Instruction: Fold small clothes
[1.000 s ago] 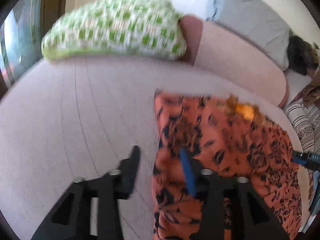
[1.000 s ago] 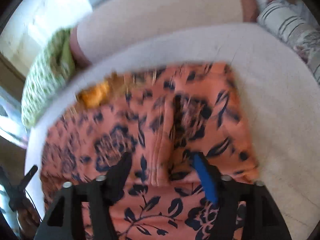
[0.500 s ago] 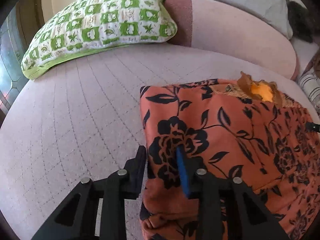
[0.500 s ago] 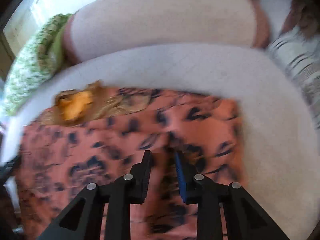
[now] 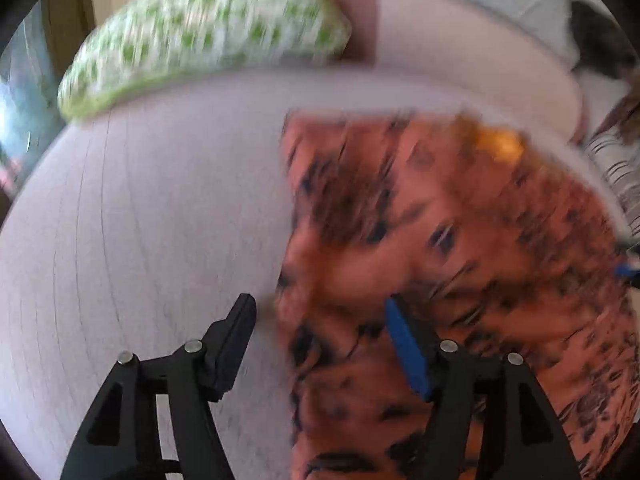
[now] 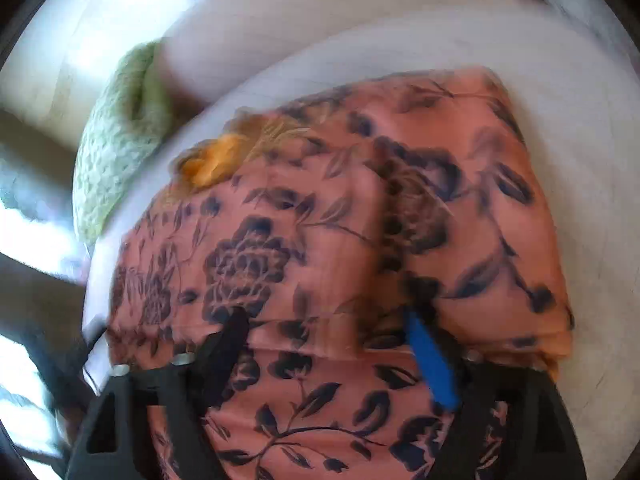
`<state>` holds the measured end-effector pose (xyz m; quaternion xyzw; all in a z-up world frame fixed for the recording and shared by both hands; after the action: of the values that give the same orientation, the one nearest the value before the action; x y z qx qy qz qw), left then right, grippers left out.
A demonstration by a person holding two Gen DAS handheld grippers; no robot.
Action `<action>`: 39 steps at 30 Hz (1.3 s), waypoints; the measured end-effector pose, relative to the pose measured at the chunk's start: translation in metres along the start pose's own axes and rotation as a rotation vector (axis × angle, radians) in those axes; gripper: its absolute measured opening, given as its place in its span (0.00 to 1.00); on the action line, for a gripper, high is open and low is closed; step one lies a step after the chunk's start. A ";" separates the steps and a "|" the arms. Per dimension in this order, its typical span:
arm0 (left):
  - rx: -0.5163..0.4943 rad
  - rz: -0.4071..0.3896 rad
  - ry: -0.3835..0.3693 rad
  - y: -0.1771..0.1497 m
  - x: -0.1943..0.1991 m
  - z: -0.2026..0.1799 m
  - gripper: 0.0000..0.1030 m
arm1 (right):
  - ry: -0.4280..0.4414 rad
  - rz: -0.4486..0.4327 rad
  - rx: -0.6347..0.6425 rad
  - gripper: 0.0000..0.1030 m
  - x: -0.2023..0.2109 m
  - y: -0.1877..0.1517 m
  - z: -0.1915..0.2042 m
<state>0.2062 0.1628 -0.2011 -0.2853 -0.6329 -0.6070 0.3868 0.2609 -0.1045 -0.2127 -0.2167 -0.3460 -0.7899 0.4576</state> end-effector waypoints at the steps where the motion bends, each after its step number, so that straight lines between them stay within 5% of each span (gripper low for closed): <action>1: 0.006 -0.046 -0.007 0.001 0.010 0.002 0.65 | 0.022 -0.022 0.006 0.74 0.015 0.000 0.007; 5: 0.011 -0.127 -0.055 0.001 0.036 0.002 0.67 | -0.006 -0.109 0.097 0.83 0.044 0.010 0.006; 7: 0.012 -0.124 -0.064 -0.002 0.032 0.000 0.73 | 0.000 -0.117 -0.021 0.83 0.044 0.018 -0.024; 9: 0.005 -0.041 -0.018 -0.011 0.010 0.000 0.73 | 0.043 -0.107 -0.150 0.81 0.034 0.026 -0.061; 14: 0.017 -0.124 -0.062 -0.005 0.024 -0.002 0.74 | 0.189 -0.179 -0.115 0.82 0.068 0.044 -0.037; 16: 0.019 -0.108 -0.063 -0.006 0.017 -0.003 0.74 | 0.194 -0.163 -0.124 0.82 0.058 0.053 -0.039; 18: 0.035 -0.069 -0.060 -0.010 0.009 0.000 0.74 | 0.070 -0.102 -0.190 0.77 0.031 0.056 -0.068; 22: 0.055 -0.081 -0.081 -0.008 0.012 0.005 0.74 | 0.165 -0.191 -0.192 0.77 0.046 0.065 -0.052; 25: 0.049 -0.081 -0.077 -0.009 0.010 0.006 0.76 | 0.210 -0.151 -0.165 0.77 0.035 0.083 -0.038; 27: 0.041 -0.079 -0.075 -0.010 0.010 0.004 0.77 | 0.132 -0.126 -0.156 0.78 0.013 0.097 -0.052; 30: 0.043 -0.080 -0.086 -0.009 0.009 0.002 0.79 | 0.201 -0.164 -0.278 0.77 0.005 0.102 -0.059; 34: 0.028 -0.081 -0.085 -0.010 0.009 -0.001 0.82 | 0.202 -0.186 -0.178 0.78 0.014 0.113 -0.036; 36: 0.022 -0.079 -0.082 -0.010 0.008 -0.002 0.83 | 0.116 -0.154 -0.172 0.77 0.001 0.118 -0.055; 39: 0.030 -0.082 -0.092 -0.010 0.008 -0.001 0.83 | 0.199 -0.199 -0.222 0.77 0.005 0.128 -0.052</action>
<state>0.1938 0.1600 -0.2000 -0.2808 -0.6701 -0.5991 0.3364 0.3685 -0.1899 -0.2000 -0.1511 -0.2293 -0.8823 0.3824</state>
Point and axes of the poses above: each gripper's, at about its wrist camera, not at the fingertips, and x roughly against the way its jaws point, z to its left, y to its top, the point moved 5 cm from there along -x, roughly the way its jaws point, and after that the axes turned 6 degrees about y, right-handed, at the moved point
